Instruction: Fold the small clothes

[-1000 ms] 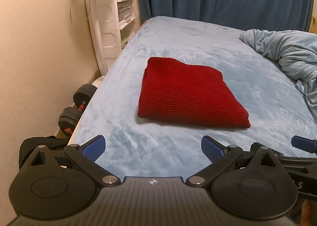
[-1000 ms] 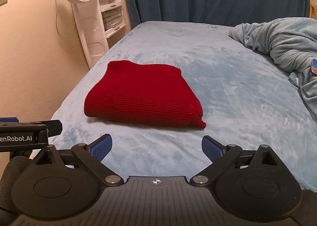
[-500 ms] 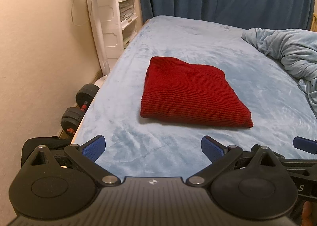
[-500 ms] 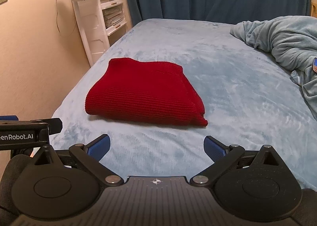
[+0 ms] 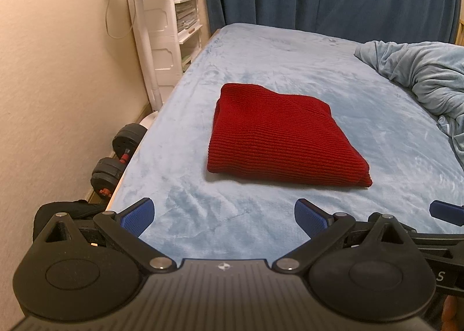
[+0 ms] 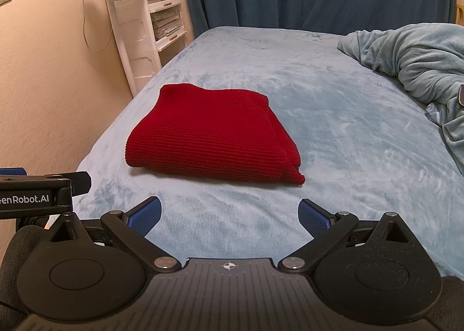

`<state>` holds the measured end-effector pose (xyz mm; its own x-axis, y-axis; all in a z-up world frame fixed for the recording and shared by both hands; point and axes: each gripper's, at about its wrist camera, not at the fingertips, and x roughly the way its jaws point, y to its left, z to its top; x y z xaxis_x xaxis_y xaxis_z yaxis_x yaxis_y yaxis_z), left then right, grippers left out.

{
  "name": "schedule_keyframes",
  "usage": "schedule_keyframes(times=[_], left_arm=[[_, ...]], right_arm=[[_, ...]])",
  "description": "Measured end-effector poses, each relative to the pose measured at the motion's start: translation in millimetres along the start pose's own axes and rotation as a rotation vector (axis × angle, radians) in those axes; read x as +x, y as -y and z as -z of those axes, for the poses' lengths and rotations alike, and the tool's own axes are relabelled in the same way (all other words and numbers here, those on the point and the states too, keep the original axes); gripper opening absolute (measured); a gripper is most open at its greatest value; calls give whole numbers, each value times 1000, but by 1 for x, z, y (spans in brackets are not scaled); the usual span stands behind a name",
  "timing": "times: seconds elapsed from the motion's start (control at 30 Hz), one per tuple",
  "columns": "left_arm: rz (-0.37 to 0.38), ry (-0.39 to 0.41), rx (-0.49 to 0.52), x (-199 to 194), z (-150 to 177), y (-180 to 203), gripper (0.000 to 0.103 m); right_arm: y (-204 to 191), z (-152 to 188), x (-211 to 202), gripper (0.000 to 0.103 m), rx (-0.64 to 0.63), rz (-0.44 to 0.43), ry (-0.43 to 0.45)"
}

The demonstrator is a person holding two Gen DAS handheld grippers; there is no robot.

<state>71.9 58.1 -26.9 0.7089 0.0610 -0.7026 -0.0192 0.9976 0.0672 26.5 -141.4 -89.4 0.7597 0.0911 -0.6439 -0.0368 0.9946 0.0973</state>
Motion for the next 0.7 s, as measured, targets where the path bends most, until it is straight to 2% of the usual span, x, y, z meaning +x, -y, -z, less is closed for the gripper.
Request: schedule_keyframes(times=[0.7], left_arm=[[1,4,10,1,2,-1,103]], right_arm=[[-3,5,-1,100,-14,-10,-8]])
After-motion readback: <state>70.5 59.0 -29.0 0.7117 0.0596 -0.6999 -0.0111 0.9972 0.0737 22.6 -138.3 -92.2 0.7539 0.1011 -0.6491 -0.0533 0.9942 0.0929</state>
